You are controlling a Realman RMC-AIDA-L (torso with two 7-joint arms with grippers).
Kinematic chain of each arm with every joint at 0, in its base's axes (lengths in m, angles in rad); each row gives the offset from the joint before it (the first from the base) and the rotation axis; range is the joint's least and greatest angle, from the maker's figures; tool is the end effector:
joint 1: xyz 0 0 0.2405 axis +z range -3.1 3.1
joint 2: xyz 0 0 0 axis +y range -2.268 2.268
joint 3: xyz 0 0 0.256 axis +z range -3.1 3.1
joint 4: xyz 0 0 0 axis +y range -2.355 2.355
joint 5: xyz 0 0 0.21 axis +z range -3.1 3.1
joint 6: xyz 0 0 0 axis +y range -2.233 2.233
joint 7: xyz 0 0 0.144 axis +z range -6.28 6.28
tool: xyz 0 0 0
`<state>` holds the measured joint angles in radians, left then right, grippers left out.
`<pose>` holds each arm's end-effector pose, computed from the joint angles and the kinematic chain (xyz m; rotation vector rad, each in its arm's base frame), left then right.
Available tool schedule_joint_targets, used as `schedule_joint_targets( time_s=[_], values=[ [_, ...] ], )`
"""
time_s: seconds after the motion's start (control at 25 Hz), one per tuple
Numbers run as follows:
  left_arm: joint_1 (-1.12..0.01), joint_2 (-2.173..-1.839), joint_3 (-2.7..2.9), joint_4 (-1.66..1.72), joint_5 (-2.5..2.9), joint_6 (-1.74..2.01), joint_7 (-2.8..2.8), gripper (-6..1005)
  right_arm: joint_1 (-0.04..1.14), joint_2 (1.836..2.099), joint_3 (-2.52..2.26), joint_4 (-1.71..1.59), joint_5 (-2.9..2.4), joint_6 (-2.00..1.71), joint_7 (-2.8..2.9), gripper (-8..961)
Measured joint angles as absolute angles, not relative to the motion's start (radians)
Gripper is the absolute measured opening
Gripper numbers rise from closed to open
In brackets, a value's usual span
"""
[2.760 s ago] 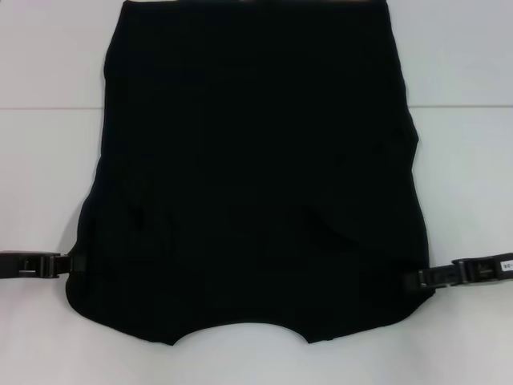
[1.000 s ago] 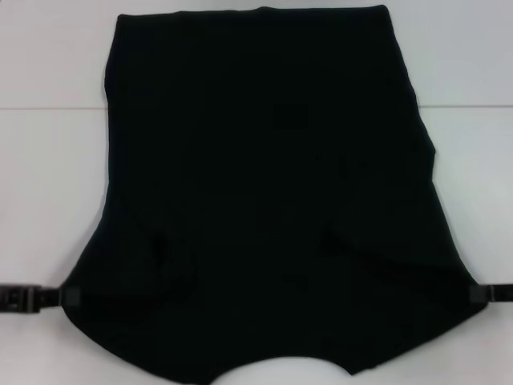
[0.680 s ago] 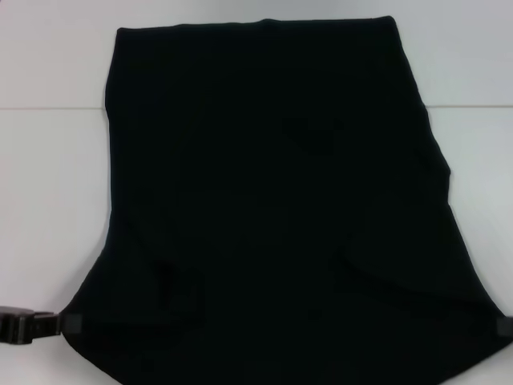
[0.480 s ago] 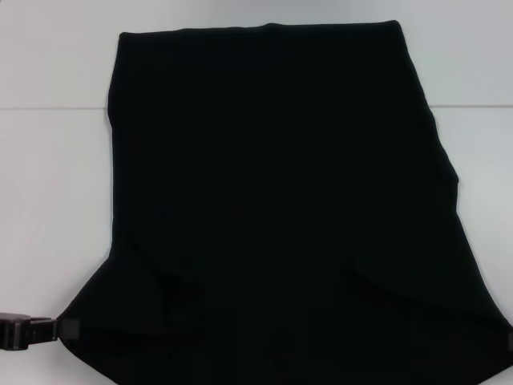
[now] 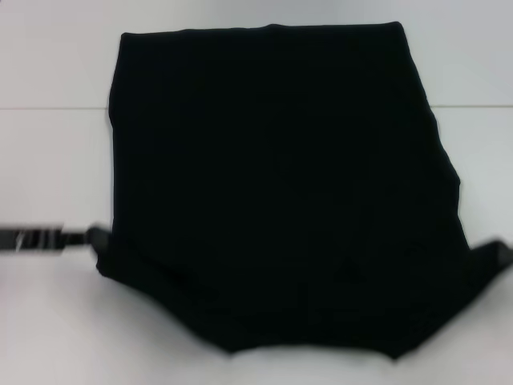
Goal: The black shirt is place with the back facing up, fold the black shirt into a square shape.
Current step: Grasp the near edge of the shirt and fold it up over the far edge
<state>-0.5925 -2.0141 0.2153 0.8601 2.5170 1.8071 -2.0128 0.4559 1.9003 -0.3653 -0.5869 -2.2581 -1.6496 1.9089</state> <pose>-0.3052 0.3172 0.0812 -2.4353 -1.5136 -0.5209 0.3476 0.2995 0.0805 -2.3237 1.5348 0.6613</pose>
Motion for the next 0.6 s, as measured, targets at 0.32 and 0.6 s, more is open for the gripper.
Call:
schedule_joint_targets(
  time_s=[0.32, 0.6],
  values=[
    [-0.787, -1.965, 0.222, 0.643, 2.488, 1.418, -2.022, 38, 0.642, 1.919, -0.36, -0.548, -2.238, -1.377, 1.913, 53],
    [-0.858, -1.983, 0.228, 0.556, 2.417, 1.093, -1.971, 39, 0.775, 1.931, -0.406, -0.436, -2.239, -1.074, 1.905, 52]
  ],
)
